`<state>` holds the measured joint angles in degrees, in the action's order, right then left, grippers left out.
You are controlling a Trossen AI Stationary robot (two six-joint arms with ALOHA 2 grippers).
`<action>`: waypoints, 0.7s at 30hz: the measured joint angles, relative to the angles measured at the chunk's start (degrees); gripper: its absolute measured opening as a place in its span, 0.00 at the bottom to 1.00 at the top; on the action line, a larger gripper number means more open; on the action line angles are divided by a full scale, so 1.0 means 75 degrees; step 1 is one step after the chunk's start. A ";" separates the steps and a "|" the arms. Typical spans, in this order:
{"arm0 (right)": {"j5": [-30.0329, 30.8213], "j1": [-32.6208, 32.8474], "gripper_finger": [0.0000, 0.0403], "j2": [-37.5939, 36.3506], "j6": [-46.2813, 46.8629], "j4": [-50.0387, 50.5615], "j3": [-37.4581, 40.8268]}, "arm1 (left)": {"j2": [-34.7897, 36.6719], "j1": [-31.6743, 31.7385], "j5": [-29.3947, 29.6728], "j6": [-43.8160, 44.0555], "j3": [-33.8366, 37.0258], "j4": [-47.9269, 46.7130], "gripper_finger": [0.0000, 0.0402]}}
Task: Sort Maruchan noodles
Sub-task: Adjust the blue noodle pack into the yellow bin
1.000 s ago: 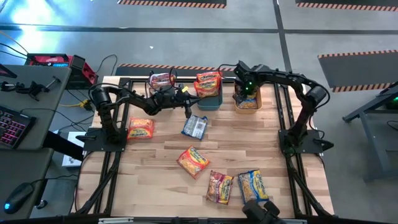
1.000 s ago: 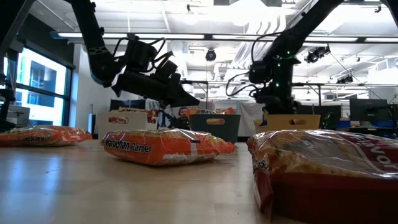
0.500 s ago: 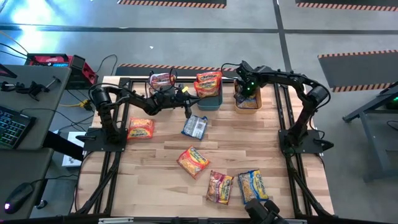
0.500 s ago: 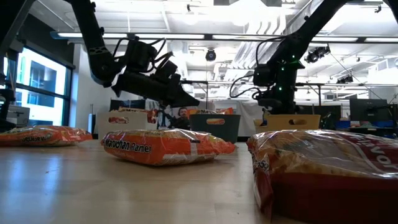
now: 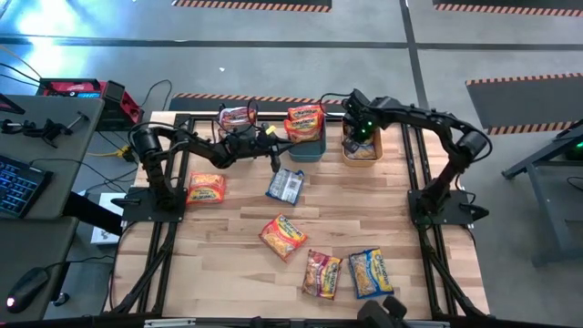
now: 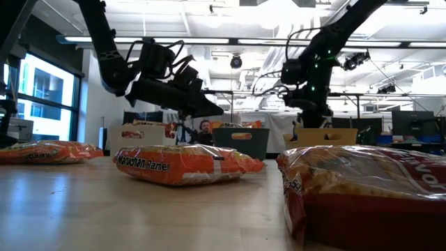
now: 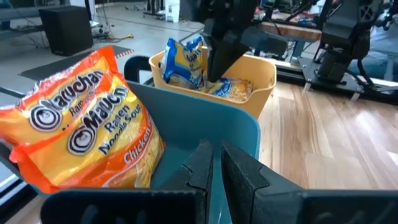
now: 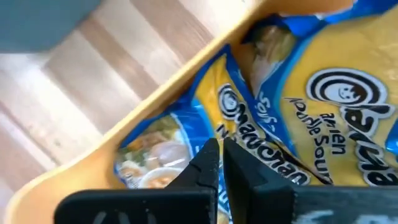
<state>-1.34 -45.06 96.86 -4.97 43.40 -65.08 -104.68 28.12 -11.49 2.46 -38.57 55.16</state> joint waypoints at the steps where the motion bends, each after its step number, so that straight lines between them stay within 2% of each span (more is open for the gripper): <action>1: 0.0004 0.0059 0.00 -0.0088 -0.0003 0.0029 0.0000 | 0.0000 0.0000 0.0000 0.0009 0.0000 0.0002 0.05; 4: 0.0114 0.0189 0.00 -0.0262 0.0086 0.0075 -0.0015 | 0.0000 0.0000 -0.0001 0.0150 0.0000 -0.0034 0.05; 8: 0.0939 0.0191 0.02 -0.0225 0.0679 0.0433 0.0006 | 0.0000 0.0000 -0.0006 0.0189 -0.0002 -0.0035 0.05; 11: 0.0681 0.0041 0.11 -0.0001 0.0808 0.0696 0.0054 | 0.0000 0.0000 -0.0012 0.0189 -0.0003 -0.0035 0.05; 16: 0.0515 -0.0083 0.27 0.0247 0.0758 0.0385 0.0055 | -0.0003 0.0000 -0.0015 0.0187 0.0000 -0.0038 0.05; 21: 0.0471 -0.0244 0.32 0.0486 0.0622 0.0215 0.0052 | -0.0003 0.0000 -0.0023 0.0180 -0.0001 -0.0053 0.05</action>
<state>2.20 -46.89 100.51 -0.30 45.01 -64.69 -104.71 28.12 -11.66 3.81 -38.57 54.76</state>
